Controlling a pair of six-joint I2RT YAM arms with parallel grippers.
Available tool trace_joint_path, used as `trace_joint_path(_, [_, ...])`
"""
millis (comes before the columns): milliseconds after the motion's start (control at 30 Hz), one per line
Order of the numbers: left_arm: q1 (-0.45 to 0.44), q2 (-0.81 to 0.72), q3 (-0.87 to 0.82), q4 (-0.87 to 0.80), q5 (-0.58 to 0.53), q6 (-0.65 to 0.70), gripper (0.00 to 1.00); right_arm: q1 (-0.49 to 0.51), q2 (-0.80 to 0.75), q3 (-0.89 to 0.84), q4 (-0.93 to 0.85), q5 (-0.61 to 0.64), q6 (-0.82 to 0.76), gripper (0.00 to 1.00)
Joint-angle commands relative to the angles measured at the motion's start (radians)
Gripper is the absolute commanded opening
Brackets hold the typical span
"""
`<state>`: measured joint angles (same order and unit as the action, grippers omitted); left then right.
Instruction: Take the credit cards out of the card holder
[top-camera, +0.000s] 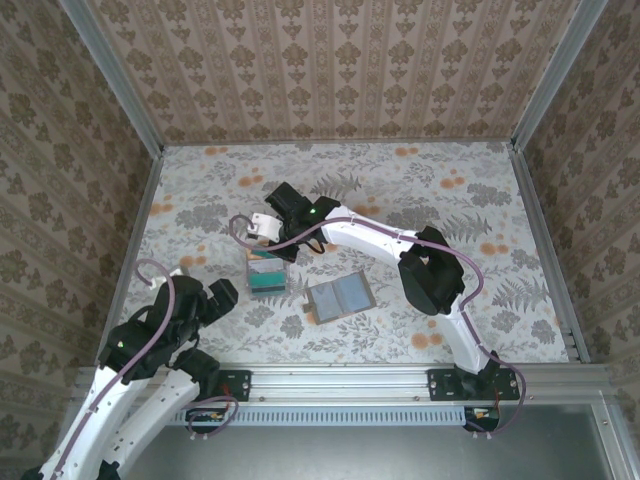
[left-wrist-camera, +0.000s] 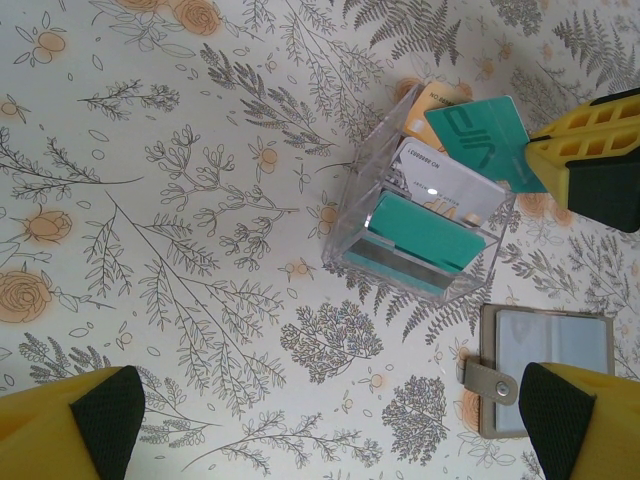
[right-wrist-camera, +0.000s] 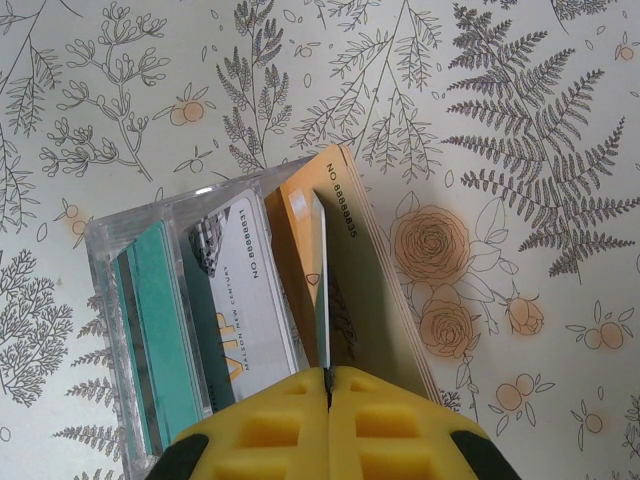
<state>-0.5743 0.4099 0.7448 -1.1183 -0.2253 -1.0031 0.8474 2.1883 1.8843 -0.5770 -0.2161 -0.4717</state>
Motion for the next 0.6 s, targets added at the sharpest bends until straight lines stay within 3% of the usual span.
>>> trace_joint_path(0, [0.008,-0.011,-0.018,-0.002,-0.008,-0.011,1.0,0.005,0.0,0.03,-0.015,-0.008,0.002,0.0])
trace_joint_path(567, [0.008,-0.011,-0.016,0.008,-0.025,-0.004,1.0,0.032,-0.161,-0.028,0.004,-0.035,0.022,0.0])
